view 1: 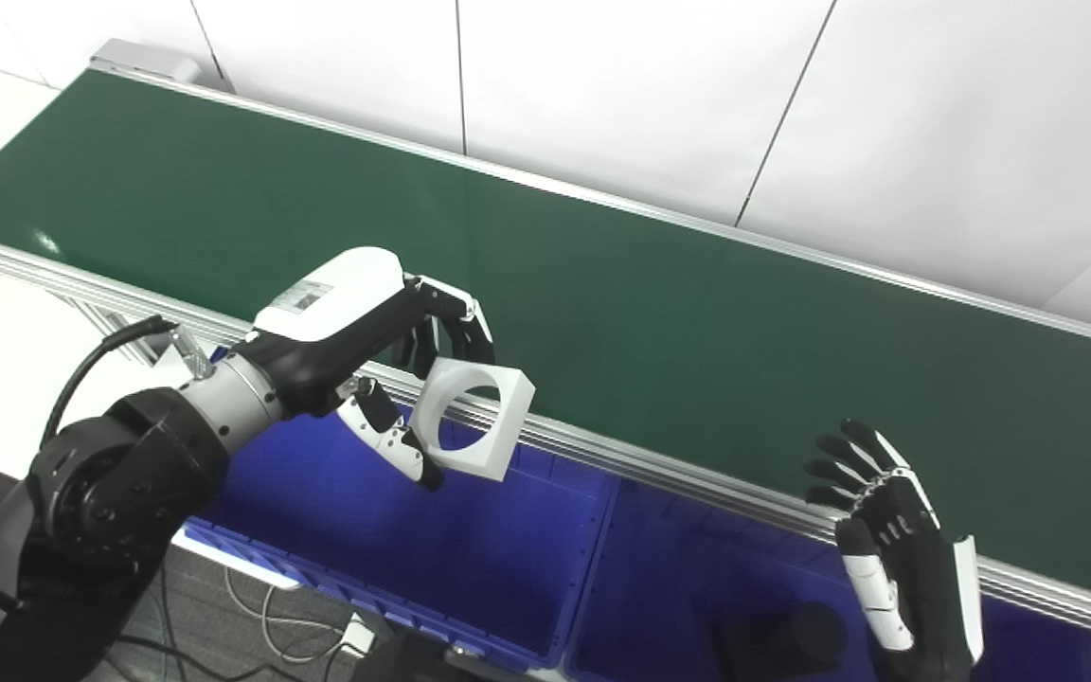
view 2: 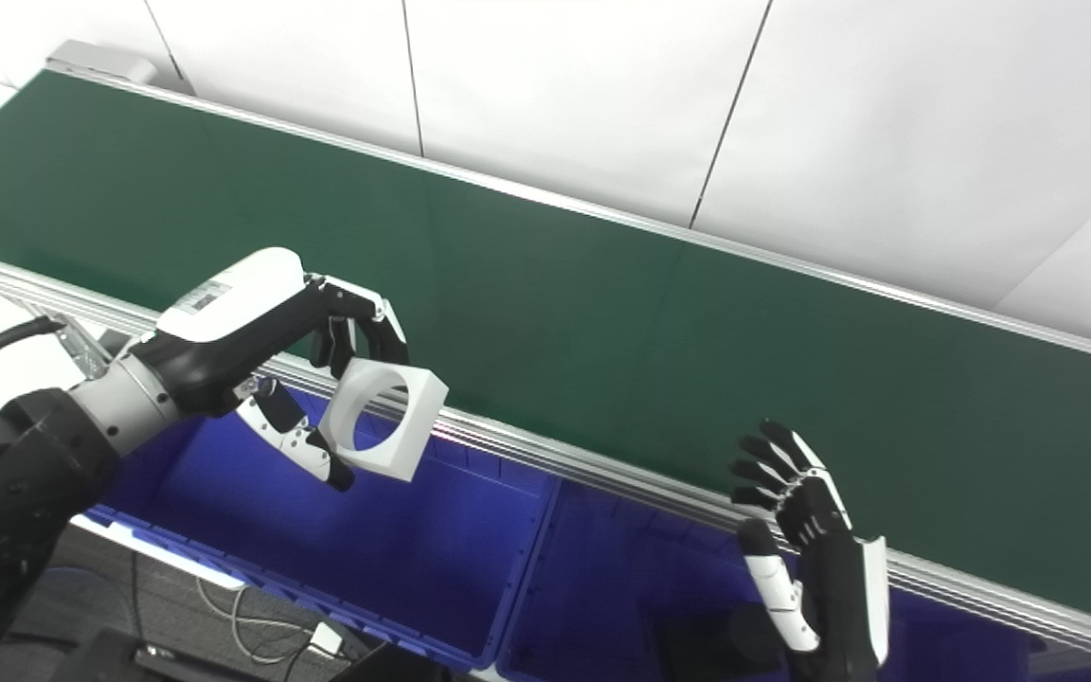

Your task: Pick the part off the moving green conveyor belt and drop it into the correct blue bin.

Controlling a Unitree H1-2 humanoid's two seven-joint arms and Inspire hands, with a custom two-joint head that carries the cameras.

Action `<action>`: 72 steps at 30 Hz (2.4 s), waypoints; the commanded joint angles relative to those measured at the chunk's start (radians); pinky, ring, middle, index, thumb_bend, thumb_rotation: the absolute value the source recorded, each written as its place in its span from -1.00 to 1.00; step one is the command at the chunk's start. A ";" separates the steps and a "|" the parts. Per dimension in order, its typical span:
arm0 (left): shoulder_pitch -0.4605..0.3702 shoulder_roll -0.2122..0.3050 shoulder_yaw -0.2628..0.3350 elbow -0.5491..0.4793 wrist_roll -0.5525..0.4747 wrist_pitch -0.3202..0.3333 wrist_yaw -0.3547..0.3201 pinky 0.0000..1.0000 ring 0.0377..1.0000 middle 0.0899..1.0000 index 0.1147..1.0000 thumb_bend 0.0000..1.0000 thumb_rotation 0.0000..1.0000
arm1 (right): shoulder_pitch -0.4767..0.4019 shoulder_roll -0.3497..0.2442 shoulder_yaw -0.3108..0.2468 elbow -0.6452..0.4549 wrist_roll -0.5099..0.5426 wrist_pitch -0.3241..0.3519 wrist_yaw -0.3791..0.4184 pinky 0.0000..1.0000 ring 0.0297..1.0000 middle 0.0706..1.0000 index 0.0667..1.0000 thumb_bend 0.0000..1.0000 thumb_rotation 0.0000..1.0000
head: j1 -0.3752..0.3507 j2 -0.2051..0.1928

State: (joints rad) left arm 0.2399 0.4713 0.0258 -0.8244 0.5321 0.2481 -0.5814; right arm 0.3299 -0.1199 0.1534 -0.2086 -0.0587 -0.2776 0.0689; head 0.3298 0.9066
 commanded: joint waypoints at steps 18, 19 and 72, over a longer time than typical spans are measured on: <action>0.072 -0.055 -0.078 0.339 0.046 -0.123 0.174 -0.29 -0.24 -0.19 -0.14 0.05 -1.00 | 0.013 0.000 -0.023 -0.049 0.022 -0.018 0.017 0.20 0.40 0.53 0.64 0.29 0.51 | 0.023 -0.019; 0.071 -0.058 -0.082 0.353 0.050 -0.120 0.178 -0.28 -0.23 -0.19 -0.14 0.05 -1.00 | 0.013 0.000 -0.024 -0.049 0.022 -0.018 0.017 0.19 0.39 0.52 0.64 0.28 0.50 | 0.023 -0.019; 0.054 -0.043 -0.191 0.631 0.180 -0.146 0.374 0.19 0.32 0.25 0.22 0.51 -1.00 | 0.015 0.012 -0.019 -0.045 0.010 -0.027 0.016 0.20 0.40 0.52 0.66 0.27 0.52 | -0.008 -0.036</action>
State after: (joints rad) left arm 0.3037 0.4053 -0.1650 -0.1622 0.6937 0.1009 -0.2156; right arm 0.3515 -0.1141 0.1343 -0.2183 -0.0524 -0.2777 0.0815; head 0.3206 0.8698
